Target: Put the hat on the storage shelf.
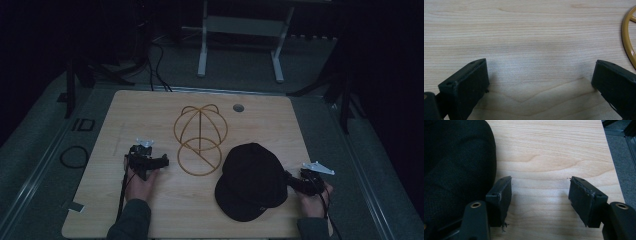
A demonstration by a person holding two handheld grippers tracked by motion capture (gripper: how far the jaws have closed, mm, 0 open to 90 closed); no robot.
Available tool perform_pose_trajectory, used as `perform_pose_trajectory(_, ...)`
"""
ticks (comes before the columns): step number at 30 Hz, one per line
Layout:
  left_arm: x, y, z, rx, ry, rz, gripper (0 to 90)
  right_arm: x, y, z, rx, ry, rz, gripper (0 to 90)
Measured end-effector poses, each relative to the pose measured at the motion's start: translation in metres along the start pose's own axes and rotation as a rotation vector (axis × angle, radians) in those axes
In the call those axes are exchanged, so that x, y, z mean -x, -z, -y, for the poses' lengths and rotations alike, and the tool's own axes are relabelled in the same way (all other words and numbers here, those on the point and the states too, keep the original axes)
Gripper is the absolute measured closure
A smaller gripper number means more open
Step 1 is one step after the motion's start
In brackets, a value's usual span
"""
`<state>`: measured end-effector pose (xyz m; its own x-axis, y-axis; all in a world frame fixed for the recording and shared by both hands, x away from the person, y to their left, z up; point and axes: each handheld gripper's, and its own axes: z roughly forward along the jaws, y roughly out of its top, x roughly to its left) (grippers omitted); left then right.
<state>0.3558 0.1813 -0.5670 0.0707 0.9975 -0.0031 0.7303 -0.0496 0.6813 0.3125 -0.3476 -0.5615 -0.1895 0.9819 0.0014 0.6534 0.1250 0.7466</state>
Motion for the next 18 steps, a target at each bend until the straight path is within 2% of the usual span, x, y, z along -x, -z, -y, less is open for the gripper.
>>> perform_pose_trajectory(10, 0.0000, 0.0000, 0.0000, 0.000, 0.000, 0.000, 0.7, -0.0005, 0.0007, 0.0009, -0.009, -0.021, 0.023, 28.8)
perform_pose_trajectory(12, 0.0000, 0.0000, 0.0000, 0.000, 0.000, 0.000, 0.7, -0.0001, 0.0015, -0.0002, -0.022, -0.018, 0.019, 29.9)
perform_pose_trajectory(16, 0.0000, 0.0000, 0.0000, 0.000, 0.000, 0.000, 0.7, 0.0012, 0.0060, -0.0024, -0.054, -0.009, 0.007, 39.5)
perform_pose_trajectory(18, 0.0000, 0.0000, 0.0000, 0.000, 0.000, 0.000, 0.7, 0.0004, 0.0077, -0.0028, -0.067, 0.000, -0.005, 40.1)
